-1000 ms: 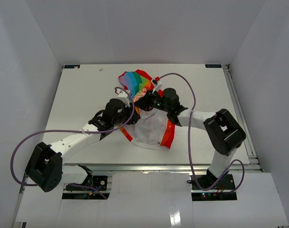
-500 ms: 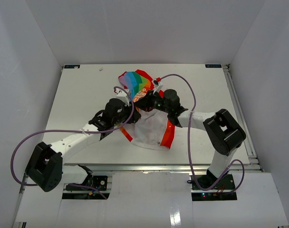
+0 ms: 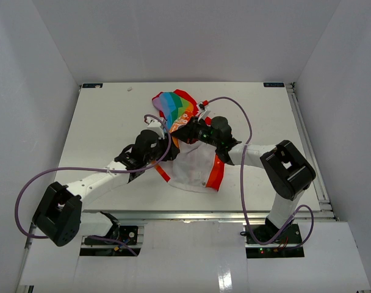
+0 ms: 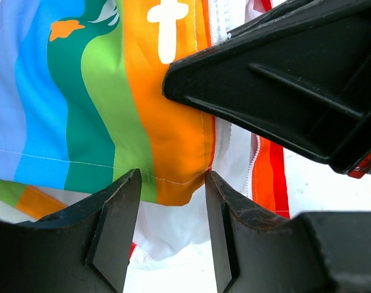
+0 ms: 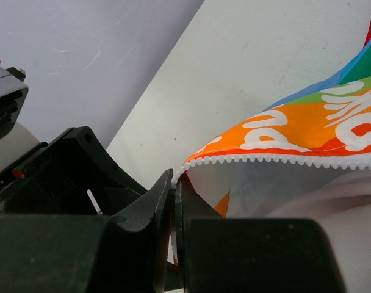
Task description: Zip up the jacket
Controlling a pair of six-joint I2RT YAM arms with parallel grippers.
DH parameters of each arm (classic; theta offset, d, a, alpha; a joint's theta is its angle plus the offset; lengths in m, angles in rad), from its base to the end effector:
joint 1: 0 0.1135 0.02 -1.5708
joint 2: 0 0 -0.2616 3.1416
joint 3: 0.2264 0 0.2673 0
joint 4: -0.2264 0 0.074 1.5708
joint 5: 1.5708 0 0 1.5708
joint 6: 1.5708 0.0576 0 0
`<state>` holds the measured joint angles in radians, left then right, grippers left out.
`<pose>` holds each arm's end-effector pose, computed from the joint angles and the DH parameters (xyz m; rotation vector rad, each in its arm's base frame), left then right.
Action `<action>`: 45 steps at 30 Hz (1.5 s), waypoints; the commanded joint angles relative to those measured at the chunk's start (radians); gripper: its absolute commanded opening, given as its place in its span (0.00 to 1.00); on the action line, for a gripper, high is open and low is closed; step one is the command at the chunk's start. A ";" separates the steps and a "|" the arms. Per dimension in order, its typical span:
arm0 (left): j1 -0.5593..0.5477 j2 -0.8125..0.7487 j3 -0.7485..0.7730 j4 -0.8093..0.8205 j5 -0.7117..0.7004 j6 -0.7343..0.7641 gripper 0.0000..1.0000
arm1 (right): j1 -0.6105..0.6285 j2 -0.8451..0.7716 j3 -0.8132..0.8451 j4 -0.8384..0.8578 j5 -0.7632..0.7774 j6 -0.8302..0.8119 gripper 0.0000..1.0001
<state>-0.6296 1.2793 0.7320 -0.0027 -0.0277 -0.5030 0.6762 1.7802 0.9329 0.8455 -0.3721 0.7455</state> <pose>0.2520 -0.1816 0.2110 0.1215 2.1848 -0.6317 0.3140 0.2788 0.2136 -0.2644 1.7372 1.3711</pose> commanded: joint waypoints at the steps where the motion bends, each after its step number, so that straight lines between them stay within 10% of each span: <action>1: -0.001 -0.033 -0.026 0.092 0.019 -0.015 0.55 | 0.006 -0.006 -0.008 0.082 0.009 0.015 0.08; 13: -0.001 -0.018 -0.031 0.121 0.075 -0.028 0.47 | 0.008 0.002 -0.025 0.123 0.009 0.041 0.08; 22: -0.001 -0.028 -0.038 0.125 0.064 -0.032 0.19 | 0.006 -0.001 -0.039 0.131 0.010 0.042 0.08; 45: -0.001 -0.103 -0.083 0.133 0.054 0.001 0.32 | 0.005 0.002 -0.037 0.130 0.001 0.035 0.08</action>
<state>-0.6296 1.2034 0.6605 0.1135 0.0254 -0.5136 0.6765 1.7817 0.8982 0.9165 -0.3688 0.7826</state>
